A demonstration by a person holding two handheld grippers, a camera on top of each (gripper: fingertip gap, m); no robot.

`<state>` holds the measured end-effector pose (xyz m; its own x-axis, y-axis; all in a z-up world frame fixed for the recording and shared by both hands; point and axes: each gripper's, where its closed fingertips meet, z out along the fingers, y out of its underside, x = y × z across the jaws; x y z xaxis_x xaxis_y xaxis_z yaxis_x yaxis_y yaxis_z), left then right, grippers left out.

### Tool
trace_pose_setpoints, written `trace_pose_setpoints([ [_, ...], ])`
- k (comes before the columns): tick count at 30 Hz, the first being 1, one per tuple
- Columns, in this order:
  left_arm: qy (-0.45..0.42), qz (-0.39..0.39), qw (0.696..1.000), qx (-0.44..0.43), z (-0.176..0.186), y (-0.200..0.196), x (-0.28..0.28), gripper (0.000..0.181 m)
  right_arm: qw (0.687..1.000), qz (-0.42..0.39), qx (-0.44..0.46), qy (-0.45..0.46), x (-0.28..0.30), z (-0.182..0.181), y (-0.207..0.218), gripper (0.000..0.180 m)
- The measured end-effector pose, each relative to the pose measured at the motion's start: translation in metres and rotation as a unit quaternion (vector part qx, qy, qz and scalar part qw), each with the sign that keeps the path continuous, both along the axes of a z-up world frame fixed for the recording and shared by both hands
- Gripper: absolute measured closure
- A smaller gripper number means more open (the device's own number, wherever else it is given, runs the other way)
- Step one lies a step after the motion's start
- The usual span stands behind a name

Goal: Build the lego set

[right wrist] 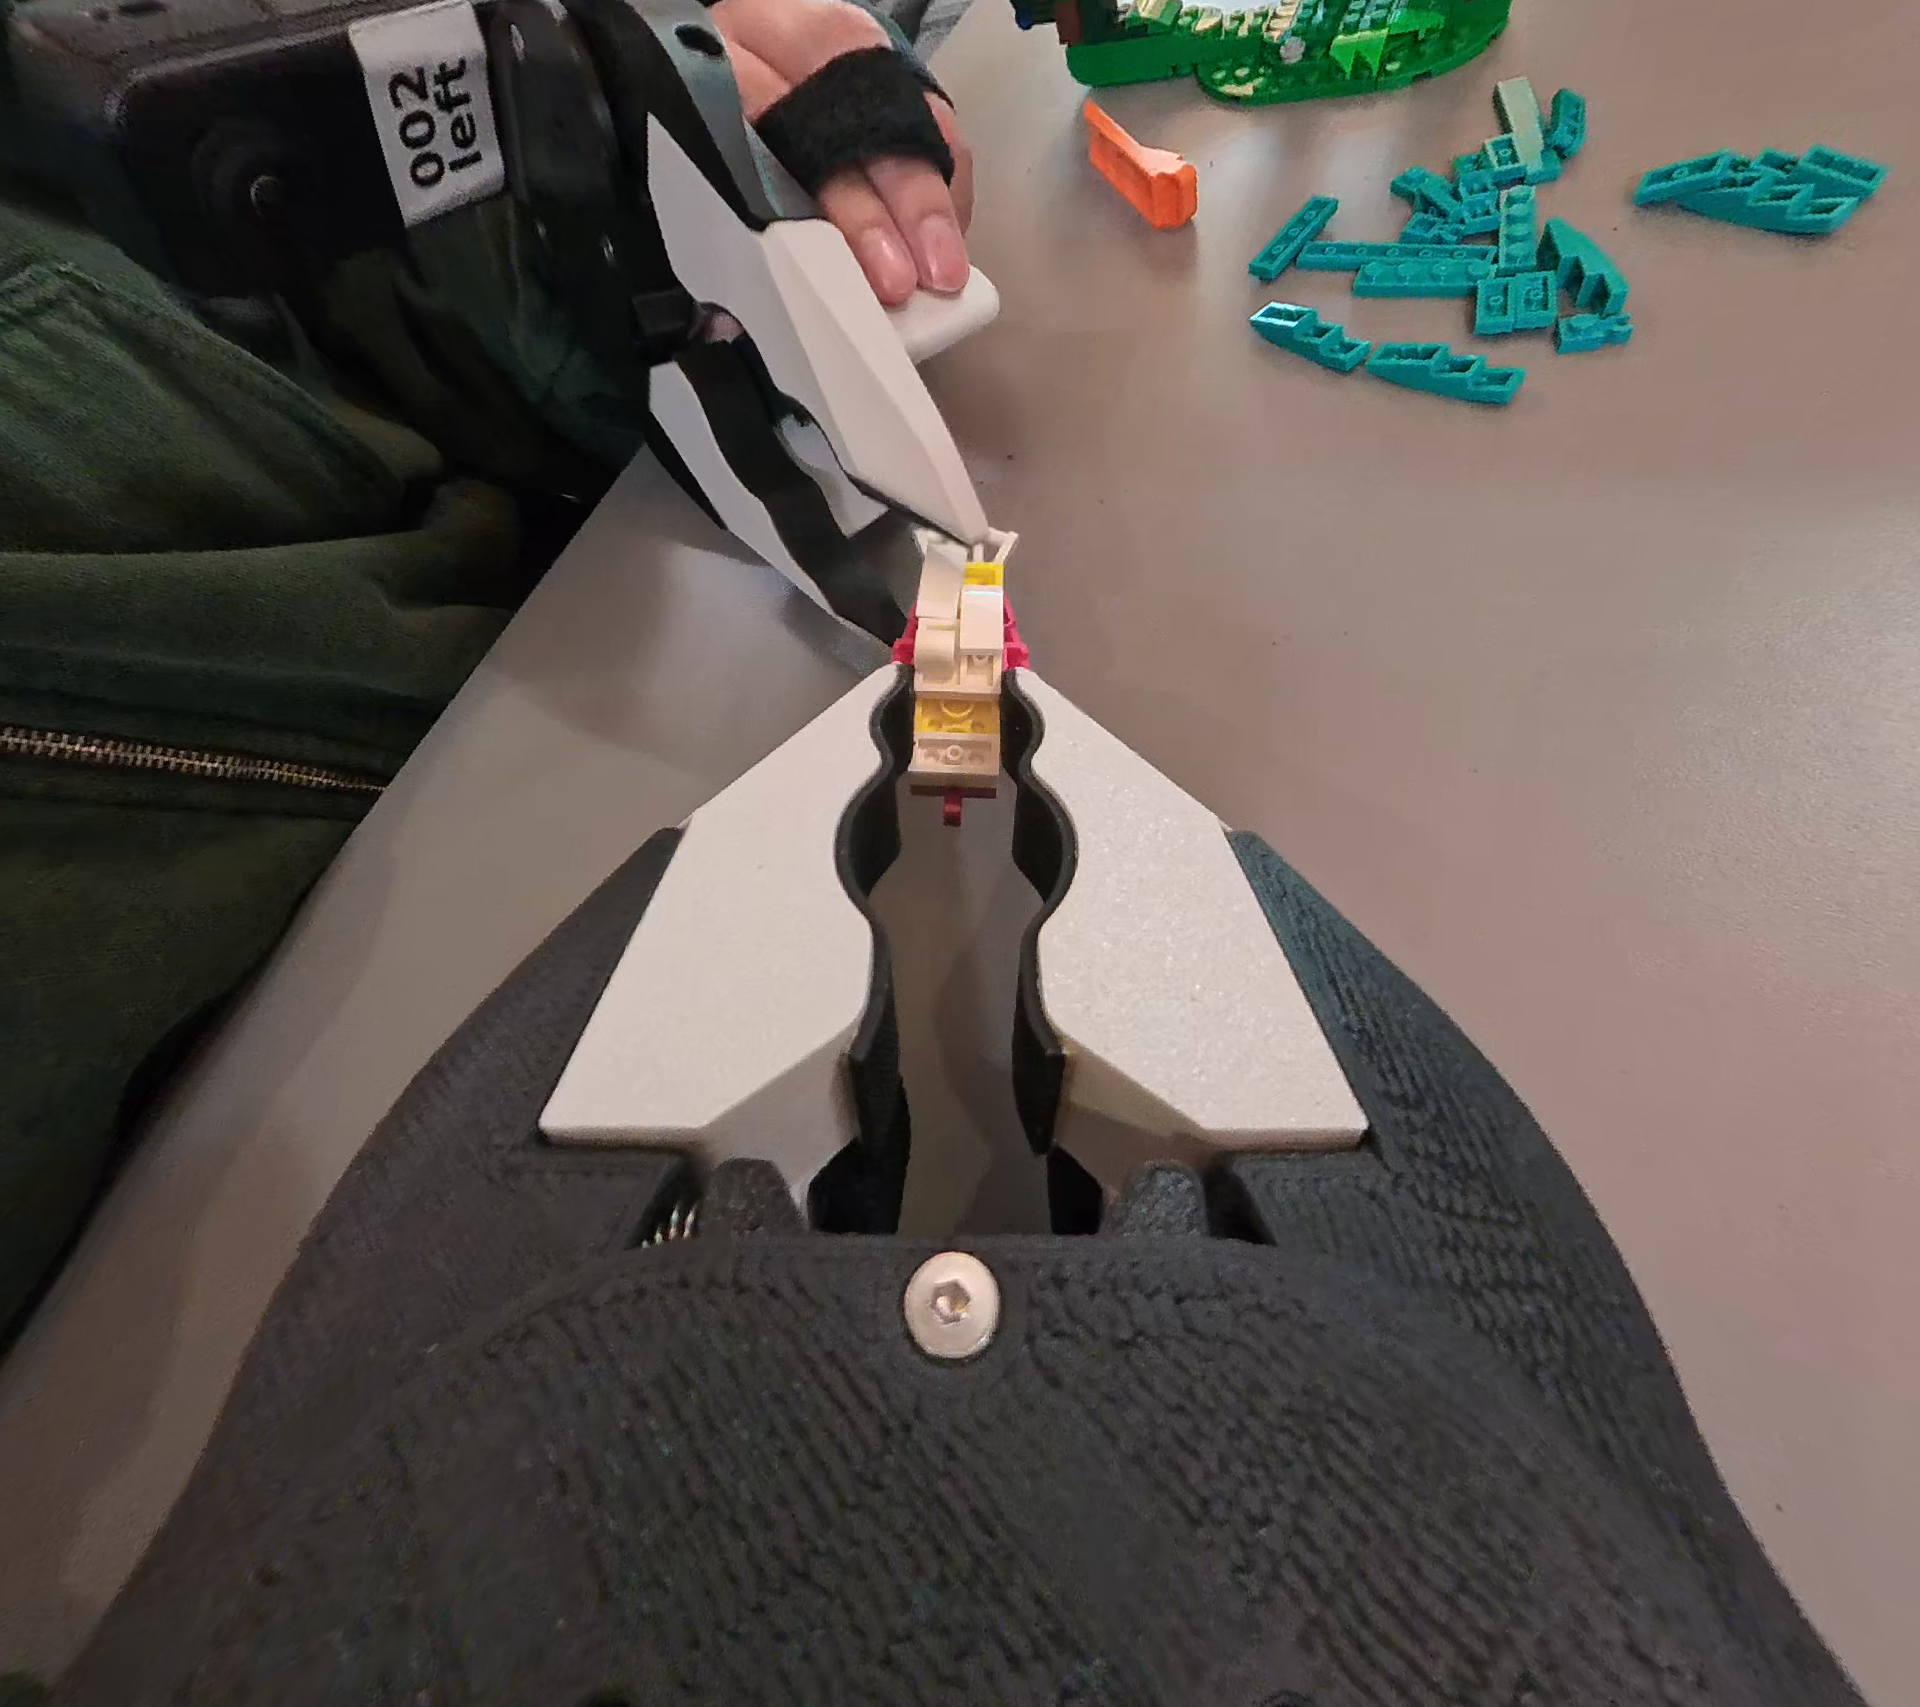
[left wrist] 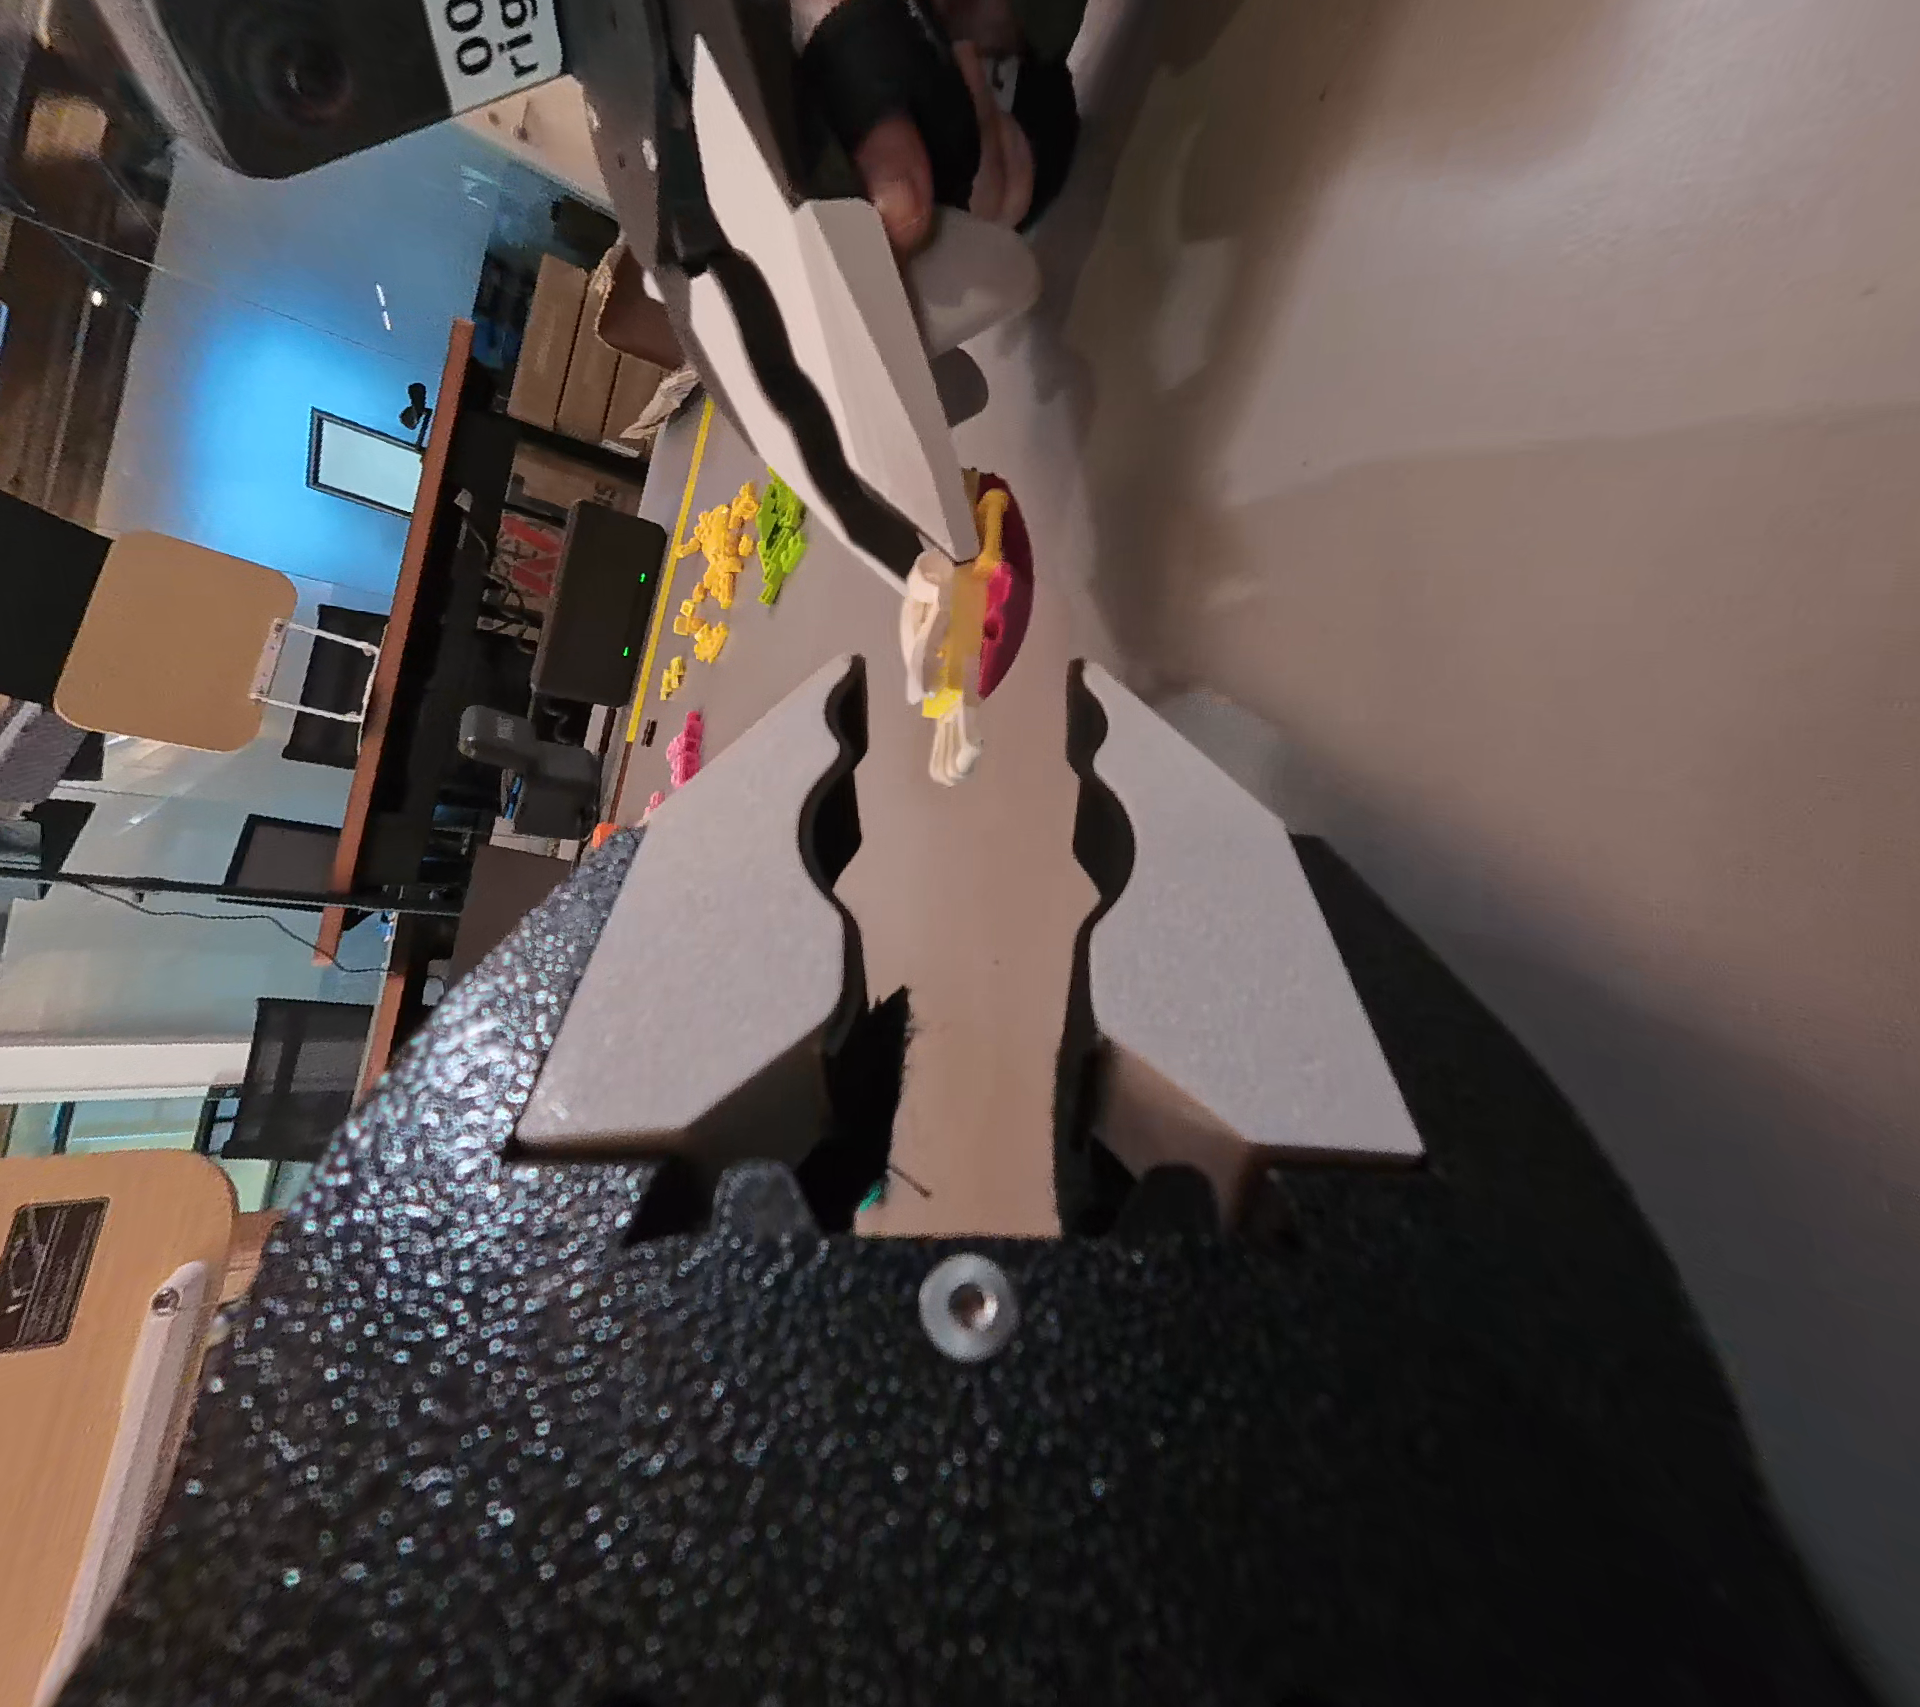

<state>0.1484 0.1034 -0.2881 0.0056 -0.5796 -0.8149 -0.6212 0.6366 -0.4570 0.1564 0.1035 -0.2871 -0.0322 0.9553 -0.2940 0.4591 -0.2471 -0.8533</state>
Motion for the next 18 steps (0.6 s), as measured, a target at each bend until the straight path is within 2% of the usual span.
trace_pose_setpoints([
  [7, -0.005, -0.023, 0.999, -0.035, -0.001, -0.010, 0.001, 0.143, 1.000, 0.003, -0.014, 0.007, 0.000, 0.002, -0.001, 0.165],
  [10, -0.063, -0.026, 0.991, -0.114, 0.012, -0.016, -0.003, 0.144, 1.000, 0.003, -0.011, 0.009, 0.001, 0.003, -0.001, 0.165],
  [14, -0.149, -0.012, 0.960, -0.237, 0.033, -0.014, -0.010, 0.158, 1.000, 0.006, 0.012, 0.008, 0.000, 0.003, -0.002, 0.165],
  [16, -0.154, -0.013, 0.949, -0.276, 0.035, -0.016, -0.010, 0.161, 1.000, 0.010, 0.021, 0.010, -0.001, 0.003, -0.004, 0.165],
  [18, -0.130, -0.004, 0.950, -0.283, 0.029, -0.015, -0.009, 0.164, 1.000, 0.015, 0.022, 0.011, -0.001, 0.004, -0.005, 0.165],
])
